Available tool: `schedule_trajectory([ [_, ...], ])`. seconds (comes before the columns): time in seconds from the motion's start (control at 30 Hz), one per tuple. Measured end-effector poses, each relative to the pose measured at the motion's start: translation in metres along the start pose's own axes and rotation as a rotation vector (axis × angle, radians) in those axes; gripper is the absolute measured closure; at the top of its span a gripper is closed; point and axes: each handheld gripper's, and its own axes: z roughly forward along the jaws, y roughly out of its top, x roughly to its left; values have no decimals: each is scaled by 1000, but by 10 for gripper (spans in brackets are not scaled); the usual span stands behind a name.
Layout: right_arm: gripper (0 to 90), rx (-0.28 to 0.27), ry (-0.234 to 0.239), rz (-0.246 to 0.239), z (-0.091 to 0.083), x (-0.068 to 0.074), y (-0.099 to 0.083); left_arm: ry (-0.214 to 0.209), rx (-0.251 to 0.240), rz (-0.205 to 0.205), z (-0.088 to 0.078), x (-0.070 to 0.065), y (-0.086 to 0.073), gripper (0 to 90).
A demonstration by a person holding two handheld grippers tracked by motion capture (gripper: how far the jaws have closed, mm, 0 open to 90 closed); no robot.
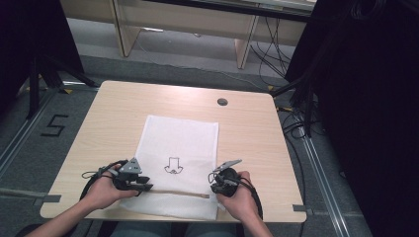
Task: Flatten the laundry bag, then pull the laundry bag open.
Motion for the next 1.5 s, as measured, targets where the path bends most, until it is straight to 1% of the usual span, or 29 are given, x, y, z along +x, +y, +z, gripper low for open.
schedule_trajectory([
  [0.03, 831, -1, -10, 38, -3, 0, 0, 0, 0, 0, 0, 0, 0, 653],
  [0.07, 817, -17, -10, 38, -4, -2, -1, -9, -34, -16, -1, -1, 1, 647],
  [0.2, 789, -32, -7, 49, -4, -8, -4, -11, -47, -21, -2, 0, 2, 617],
  [0.23, 782, -34, -6, 54, -3, -9, -4, -4, -42, -5, -3, 1, 3, 617],
  [0.27, 770, -37, -5, 63, -4, -10, -4, -14, -64, -18, -2, 0, 3, 597],
  [0.3, 765, -39, -7, 68, -4, -11, -4, -14, -64, -18, -2, 0, 3, 592],
  [0.33, 762, -44, -6, 68, -4, -11, -4, -9, -76, -3, -3, 0, 3, 585],
  [0.4, 755, -44, -6, 68, -5, -11, -4, -12, -85, -6, -3, 0, 3, 569],
  [0.43, 751, -44, -6, 68, -5, -11, -4, -7, -81, 5, -3, 1, 3, 560],
  [0.5, 749, -42, -5, 69, -4, -12, -5, -9, -87, 4, -3, 1, 3, 541],
  [0.53, 748, -42, -5, 69, -4, -12, -5, -15, -98, -15, -2, 0, 3, 537],
  [0.6, 748, -51, -7, 57, -3, -13, -4, -14, -95, -1, -2, 2, 3, 529],
  [0.67, 747, -54, -10, 57, -3, -13, -3, -20, -101, -5, -3, 2, 3, 520],
  [0.7, 747, -48, -21, 50, -3, -13, -2, -18, -100, -24, -3, 1, 2, 515],
  [0.83, 760, -47, -4, 58, -5, -11, -1, -15, -118, -27, -3, 1, 3, 485],
  [0.87, 765, -40, 13, 78, -7, -9, -1, -17, -127, -28, -3, 0, 5, 469],
  [0.93, 766, -40, 10, 69, -7, -9, -1, -20, -137, -17, -2, -1, 7, 428],
  [0.97, 765, -24, 25, 88, -8, -7, -1, -10, -140, -19, 0, -3, 8, 428],
  [1.0, 773, -10, 28, 87, -7, -6, -2, 6, -139, -2, 1, -5, 9, 399],
  [1.07, 780, 2, 32, 95, -8, -5, -2, -5, -150, -9, 3, -6, 10, 391],
  [1.1, 820, 9, 30, 78, -7, -6, -2, -5, -151, 3, 5, -9, 14, 390],
  [1.13, 835, 20, 30, 82, -7, -6, -2, -5, -159, 5, 6, -9, 15, 390],
  [1.2, 883, 39, 23, 92, -7, -6, -2, -19, -165, 12, 7, -13, 18, 400],
  [1.23, 900, 41, 39, 99, -7, -5, -1, -30, -167, 23, 8, -15, 19, 409],
  [1.3, 900, 78, 36, 119, -8, -1, 1, -55, -173, 33, 11, -21, 22, 434],
  [1.4, 900, 86, 44, 112, -6, 0, 2, -64, -166, 55, 14, -27, 26, 445],
  [1.43, 900, 113, 48, 138, -5, 2, 3, -70, -174, 67, 17, -30, 29, 449],
  [1.47, 900, 114, 57, 132, -4, 3, 3, -68, -166, 81, 19, -32, 31, 449],
  [1.5, 900, 116, 60, 130, -2, 2, 3, -80, -178, 79, 20, -34, 32, 450],
])
